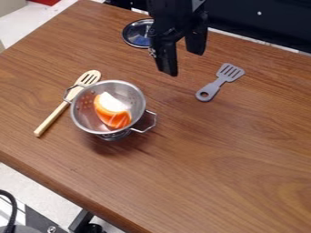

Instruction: Put the product on the table

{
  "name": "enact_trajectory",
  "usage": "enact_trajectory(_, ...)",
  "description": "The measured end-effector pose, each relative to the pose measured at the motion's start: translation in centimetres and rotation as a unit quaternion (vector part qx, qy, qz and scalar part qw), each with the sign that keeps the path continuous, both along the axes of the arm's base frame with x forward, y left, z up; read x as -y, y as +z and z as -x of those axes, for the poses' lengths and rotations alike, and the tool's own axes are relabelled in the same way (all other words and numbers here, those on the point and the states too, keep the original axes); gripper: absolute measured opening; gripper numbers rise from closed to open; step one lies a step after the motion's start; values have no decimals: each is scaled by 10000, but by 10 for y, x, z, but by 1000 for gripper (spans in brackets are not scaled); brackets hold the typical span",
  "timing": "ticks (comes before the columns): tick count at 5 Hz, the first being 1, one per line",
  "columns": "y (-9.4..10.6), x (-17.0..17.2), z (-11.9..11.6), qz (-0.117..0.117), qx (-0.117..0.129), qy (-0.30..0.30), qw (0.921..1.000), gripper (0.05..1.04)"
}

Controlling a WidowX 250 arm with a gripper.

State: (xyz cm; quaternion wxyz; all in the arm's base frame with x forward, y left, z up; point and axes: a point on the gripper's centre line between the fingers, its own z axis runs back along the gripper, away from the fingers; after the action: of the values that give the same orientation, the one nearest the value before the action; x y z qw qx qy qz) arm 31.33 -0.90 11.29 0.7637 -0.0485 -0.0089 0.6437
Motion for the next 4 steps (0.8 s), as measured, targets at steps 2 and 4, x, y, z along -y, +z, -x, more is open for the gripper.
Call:
enact_trajectory(2, -11, 0, 4, -14, -191, -13, 9998, 1000)
enact_trajectory(4, -14, -3, 7, -58, -197, -861, 9961, 1000)
